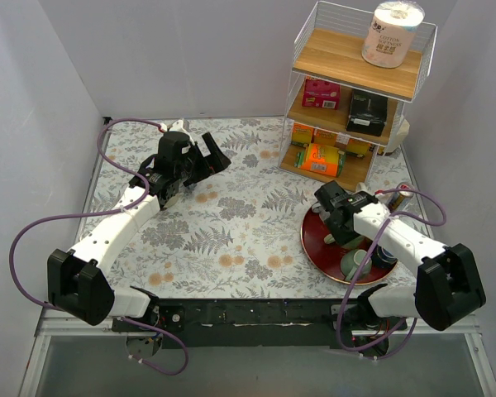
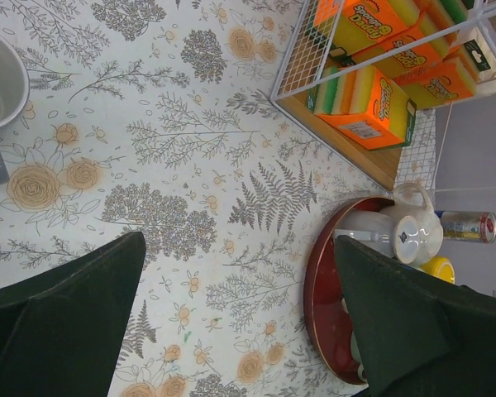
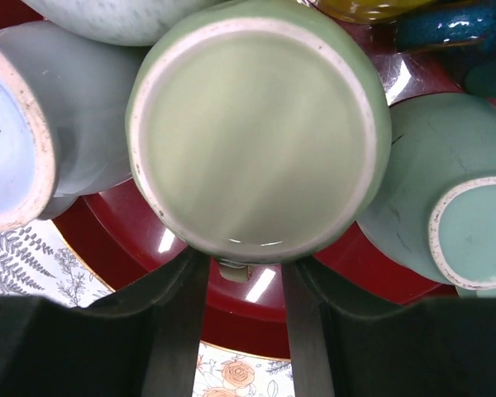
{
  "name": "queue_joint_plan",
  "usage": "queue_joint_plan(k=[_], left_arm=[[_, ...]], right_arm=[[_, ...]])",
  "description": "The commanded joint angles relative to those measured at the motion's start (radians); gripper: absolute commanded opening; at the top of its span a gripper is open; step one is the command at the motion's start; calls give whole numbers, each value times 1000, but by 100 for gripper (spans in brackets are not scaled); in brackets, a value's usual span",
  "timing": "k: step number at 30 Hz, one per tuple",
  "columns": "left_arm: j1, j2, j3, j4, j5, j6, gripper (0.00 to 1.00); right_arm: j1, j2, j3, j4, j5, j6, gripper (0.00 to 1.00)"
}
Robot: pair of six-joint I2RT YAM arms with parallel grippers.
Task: Turn the mug right side up
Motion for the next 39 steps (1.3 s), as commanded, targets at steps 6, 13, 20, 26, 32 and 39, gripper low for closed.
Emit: queue_joint_plan(k=[6,13,20,26,32,39], left_arm=[[2,-13,27,-20,60,2,98],[2,-21,37,-17,101,2,98],[2,-32,41,-15,155,2,98],[2,-41,26,-2,222,-14,98],[2,-40,-2,60,320,-36,98],[2,-40,-52,198,524,-113,98]], right_arm=[[-21,14,-38,74,26,-50,39],[-24,0,-52,135,-22,-127,1],[-24,-97,-44,154,-89,-189,1],[-24,-219,9,129,-148,-230,1],[-24,-324,78,131,-215,-271,1],[-24,-381,91,343,-345,-342,1]])
